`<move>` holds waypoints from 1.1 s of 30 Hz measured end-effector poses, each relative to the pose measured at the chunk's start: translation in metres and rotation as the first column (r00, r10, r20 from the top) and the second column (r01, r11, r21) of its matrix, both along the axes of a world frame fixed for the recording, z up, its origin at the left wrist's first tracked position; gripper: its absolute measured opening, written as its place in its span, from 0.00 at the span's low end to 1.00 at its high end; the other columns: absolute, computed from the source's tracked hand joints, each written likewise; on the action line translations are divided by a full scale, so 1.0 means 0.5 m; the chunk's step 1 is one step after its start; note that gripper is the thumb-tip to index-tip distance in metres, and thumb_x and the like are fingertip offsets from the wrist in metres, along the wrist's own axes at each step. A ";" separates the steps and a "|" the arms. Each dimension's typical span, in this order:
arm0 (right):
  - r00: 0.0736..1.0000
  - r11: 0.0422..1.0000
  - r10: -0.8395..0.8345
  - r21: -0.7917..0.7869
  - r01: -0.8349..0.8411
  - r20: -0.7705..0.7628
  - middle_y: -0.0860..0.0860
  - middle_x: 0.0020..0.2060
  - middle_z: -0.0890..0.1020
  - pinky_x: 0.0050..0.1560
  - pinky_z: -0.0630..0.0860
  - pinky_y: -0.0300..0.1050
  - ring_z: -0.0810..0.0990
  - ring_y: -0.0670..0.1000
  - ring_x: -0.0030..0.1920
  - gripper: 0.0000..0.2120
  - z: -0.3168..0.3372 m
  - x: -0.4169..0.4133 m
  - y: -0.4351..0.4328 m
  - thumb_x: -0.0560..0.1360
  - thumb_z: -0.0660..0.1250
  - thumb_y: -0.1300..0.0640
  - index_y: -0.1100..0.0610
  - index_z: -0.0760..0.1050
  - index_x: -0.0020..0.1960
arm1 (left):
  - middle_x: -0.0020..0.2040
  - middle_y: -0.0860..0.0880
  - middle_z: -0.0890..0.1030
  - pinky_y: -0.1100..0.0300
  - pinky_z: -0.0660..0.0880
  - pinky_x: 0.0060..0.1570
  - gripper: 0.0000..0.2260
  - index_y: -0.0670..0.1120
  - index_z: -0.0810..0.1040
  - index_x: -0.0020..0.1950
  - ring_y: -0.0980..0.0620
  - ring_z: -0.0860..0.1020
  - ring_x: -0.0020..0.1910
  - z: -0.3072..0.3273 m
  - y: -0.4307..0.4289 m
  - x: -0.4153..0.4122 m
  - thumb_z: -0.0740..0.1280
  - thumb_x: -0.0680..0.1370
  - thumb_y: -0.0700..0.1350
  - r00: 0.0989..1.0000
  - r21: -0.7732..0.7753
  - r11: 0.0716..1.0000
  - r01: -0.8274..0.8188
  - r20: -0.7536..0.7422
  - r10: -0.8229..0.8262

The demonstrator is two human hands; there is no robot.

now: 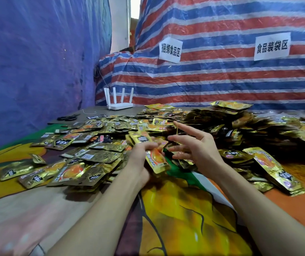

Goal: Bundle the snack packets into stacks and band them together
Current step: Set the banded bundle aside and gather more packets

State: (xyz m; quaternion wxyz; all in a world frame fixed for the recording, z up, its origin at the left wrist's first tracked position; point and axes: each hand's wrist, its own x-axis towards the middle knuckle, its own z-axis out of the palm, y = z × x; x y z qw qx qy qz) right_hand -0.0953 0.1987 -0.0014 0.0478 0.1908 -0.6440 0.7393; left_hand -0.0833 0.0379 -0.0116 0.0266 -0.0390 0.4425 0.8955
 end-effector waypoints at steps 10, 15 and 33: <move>0.990 0.975 0.095 0.210 -0.072 -0.103 0.42 0.58 0.84 0.57 0.82 0.51 0.84 0.47 0.59 0.29 -0.029 0.037 -0.090 0.68 0.81 0.61 0.39 0.81 0.63 | 0.50 0.41 0.85 0.44 0.82 0.51 0.14 0.44 0.82 0.56 0.40 0.85 0.45 0.010 -0.013 0.003 0.69 0.77 0.52 0.983 0.233 0.955 -0.182 0.025 0.181; 0.970 0.972 -0.017 0.224 0.074 -0.243 0.31 0.52 0.81 0.53 0.76 0.32 0.81 0.36 0.55 0.31 -0.032 0.038 -0.093 0.64 0.82 0.63 0.45 0.80 0.63 | 0.50 0.49 0.87 0.57 0.82 0.38 0.17 0.49 0.89 0.46 0.51 0.86 0.48 -0.002 0.005 -0.001 0.62 0.82 0.50 0.987 0.207 0.978 0.001 -0.160 0.033; 0.974 0.985 -0.046 0.153 0.082 -0.224 0.48 0.53 0.85 0.52 0.82 0.45 0.84 0.50 0.54 0.22 -0.036 0.016 -0.079 0.62 0.73 0.55 0.48 0.80 0.56 | 0.56 0.38 0.84 0.42 0.78 0.56 0.13 0.46 0.87 0.52 0.37 0.83 0.53 -0.001 -0.014 -0.006 0.65 0.73 0.44 0.986 0.387 0.910 0.145 -0.131 -0.102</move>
